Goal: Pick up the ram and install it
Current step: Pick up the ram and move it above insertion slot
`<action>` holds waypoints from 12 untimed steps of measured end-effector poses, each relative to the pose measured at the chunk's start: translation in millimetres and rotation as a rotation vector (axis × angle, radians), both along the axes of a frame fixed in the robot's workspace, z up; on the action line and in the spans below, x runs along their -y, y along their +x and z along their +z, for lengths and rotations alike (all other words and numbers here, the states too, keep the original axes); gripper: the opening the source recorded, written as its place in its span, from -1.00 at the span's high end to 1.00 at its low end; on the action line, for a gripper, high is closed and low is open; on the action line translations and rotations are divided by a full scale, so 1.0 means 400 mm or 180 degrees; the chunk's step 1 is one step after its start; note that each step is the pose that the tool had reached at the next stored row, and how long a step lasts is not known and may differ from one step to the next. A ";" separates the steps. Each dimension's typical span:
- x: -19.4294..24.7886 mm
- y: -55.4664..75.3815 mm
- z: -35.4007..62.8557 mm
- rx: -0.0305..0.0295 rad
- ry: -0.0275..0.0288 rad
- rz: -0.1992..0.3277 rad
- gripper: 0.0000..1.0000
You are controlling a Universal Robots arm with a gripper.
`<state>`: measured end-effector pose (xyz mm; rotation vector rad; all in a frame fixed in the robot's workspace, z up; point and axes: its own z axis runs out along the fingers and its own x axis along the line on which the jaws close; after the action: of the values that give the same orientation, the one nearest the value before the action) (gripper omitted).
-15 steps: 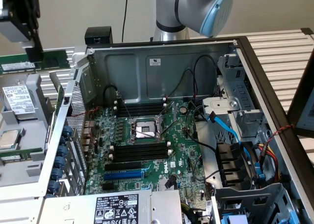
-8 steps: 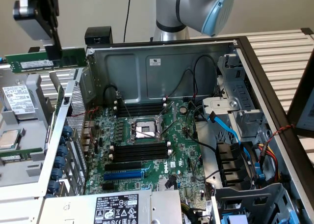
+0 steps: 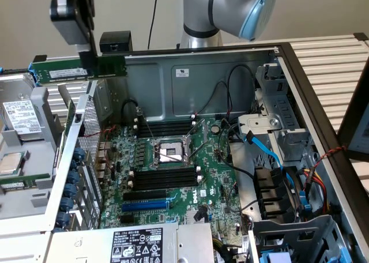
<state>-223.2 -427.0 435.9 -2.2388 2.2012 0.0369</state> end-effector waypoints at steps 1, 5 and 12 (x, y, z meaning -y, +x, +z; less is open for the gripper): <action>0.000 0.011 0.000 0.0000 0.0000 0.0000 0.75; 0.000 0.056 -0.002 0.0000 0.0001 0.0000 0.75; 0.000 0.115 -0.015 0.0011 0.0010 0.0000 0.75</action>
<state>-177.3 -427.1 429.9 -2.2357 2.1978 0.0363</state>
